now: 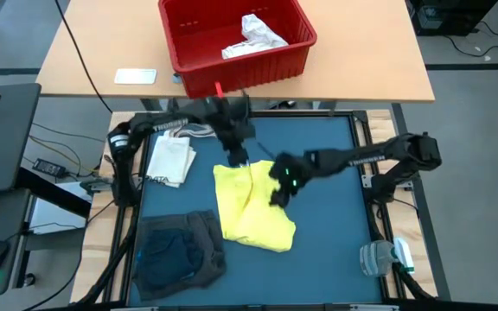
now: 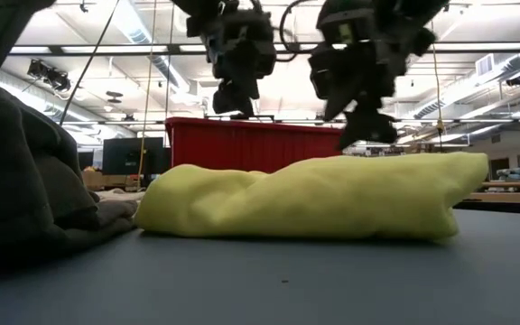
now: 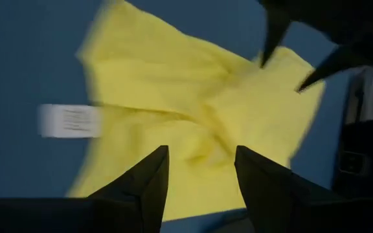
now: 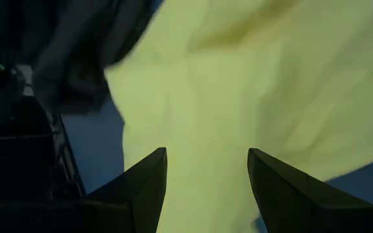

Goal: Fold laundry
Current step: Fold the yellow shirt

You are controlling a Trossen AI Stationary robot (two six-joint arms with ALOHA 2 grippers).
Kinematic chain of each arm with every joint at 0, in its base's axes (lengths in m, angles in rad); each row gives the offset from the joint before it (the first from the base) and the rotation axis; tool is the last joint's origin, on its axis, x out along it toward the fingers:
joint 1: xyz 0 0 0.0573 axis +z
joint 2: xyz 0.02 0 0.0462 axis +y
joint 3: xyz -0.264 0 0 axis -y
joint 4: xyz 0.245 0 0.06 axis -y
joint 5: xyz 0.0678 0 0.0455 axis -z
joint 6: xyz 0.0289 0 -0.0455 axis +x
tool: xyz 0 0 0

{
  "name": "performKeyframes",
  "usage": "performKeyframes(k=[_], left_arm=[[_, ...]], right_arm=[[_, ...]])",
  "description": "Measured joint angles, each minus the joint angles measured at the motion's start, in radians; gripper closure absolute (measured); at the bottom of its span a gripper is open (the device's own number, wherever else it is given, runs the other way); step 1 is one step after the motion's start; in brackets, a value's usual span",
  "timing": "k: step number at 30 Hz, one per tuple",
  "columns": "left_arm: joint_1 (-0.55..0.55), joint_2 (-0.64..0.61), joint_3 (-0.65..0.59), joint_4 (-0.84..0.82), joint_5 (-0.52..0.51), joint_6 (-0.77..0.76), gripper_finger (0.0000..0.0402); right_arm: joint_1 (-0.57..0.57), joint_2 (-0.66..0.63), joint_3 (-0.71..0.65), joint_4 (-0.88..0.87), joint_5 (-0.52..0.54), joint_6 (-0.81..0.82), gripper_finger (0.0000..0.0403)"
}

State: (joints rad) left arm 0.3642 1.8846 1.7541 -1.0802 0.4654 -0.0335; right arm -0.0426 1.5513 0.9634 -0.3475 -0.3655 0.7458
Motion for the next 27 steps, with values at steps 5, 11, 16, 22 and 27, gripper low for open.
performKeyframes(k=[5,11,16,22,27], left_arm=[[-0.137,-0.063,-0.192,0.183,-0.070,-0.174,0.0220],[-0.234,-0.148,-0.352,0.231,-0.134,-0.347,0.0221],[-0.308,-0.267,-0.432,0.235,-0.237,-0.395,0.0221],[-0.246,-0.412,-0.567,0.295,-0.323,-0.373,0.0221],[-0.133,-0.473,-0.696,0.388,-0.290,-0.296,0.0221]], right_arm=[[0.161,0.000,-0.070,0.082,0.128,0.104,0.0183],[0.272,0.000,-0.079,0.113,0.247,0.152,0.0183],[0.312,0.000,-0.077,0.126,0.256,0.127,0.0183],[0.299,0.000,-0.069,0.093,0.239,0.220,0.0183],[0.281,-0.020,-0.007,0.031,0.218,0.272,0.0183]])
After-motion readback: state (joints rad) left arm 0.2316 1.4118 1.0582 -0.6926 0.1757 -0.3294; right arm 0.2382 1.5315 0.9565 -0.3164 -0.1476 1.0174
